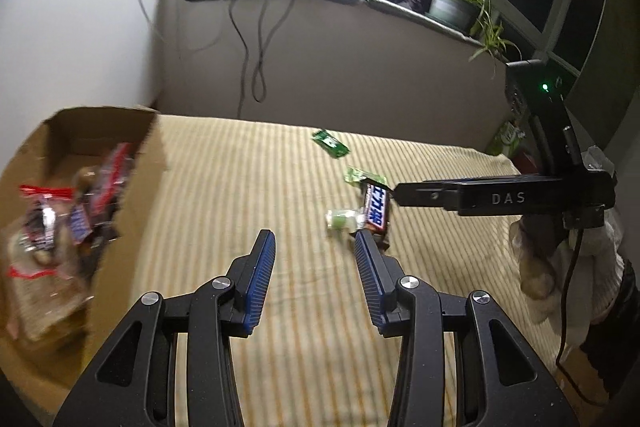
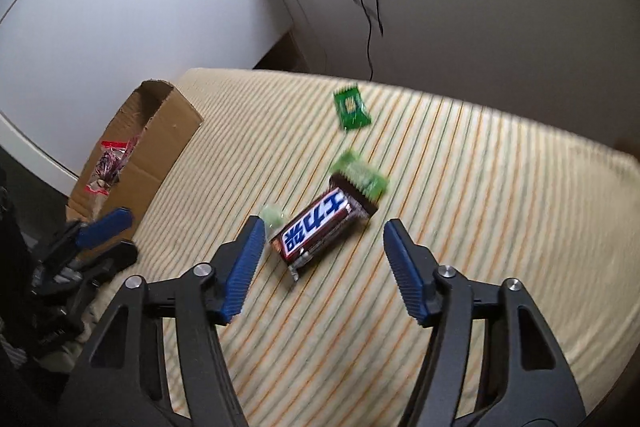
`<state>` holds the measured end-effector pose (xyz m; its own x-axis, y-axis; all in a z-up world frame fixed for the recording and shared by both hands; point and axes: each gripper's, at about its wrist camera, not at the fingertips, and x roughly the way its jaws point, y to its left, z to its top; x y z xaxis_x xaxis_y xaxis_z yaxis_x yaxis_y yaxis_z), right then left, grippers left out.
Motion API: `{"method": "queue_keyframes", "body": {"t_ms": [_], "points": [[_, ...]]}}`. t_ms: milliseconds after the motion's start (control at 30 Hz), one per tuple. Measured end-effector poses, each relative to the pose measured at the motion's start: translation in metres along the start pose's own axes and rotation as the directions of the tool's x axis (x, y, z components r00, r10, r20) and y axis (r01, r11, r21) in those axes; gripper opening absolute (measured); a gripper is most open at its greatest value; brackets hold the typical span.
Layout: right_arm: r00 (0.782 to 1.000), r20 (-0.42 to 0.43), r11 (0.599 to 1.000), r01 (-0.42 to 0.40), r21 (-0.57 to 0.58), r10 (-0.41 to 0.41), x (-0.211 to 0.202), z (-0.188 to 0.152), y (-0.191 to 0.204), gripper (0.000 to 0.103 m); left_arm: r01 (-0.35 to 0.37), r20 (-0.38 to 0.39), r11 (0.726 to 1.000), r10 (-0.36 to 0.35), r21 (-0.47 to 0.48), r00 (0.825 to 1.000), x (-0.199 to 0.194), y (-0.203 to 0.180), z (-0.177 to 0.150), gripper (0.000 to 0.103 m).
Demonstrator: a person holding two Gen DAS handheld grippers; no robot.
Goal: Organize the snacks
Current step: 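Grasp the light green candy with the left gripper while the right gripper grasps the Snickers bar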
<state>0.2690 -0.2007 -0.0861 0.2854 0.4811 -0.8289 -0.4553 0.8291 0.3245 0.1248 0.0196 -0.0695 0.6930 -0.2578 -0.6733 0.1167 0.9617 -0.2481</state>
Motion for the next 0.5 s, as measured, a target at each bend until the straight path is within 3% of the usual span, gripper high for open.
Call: {"method": "queue_keyframes", "body": {"t_ms": [167, 400, 500], "points": [[0.999, -0.042, 0.994, -0.027, 0.103, 0.031, 0.016, 0.002, -0.007, 0.053, 0.017, -0.034, 0.999, -0.016, 0.027, 0.999, 0.024, -0.007, 0.005, 0.038], [0.997, -0.074, 0.992, -0.011, 0.126, 0.021, 0.034, 0.008, -0.001, 0.051, 0.047, -0.067, 0.998, -0.044, 0.046, 0.997, 0.046, -0.008, 0.010, 0.036], [0.995, -0.096, 0.995, 0.028, 0.097, -0.018, 0.045, 0.010, 0.004, 0.039, 0.052, -0.079, 0.997, -0.048, 0.050, 0.996, 0.052, -0.007, 0.009, 0.036]]}}
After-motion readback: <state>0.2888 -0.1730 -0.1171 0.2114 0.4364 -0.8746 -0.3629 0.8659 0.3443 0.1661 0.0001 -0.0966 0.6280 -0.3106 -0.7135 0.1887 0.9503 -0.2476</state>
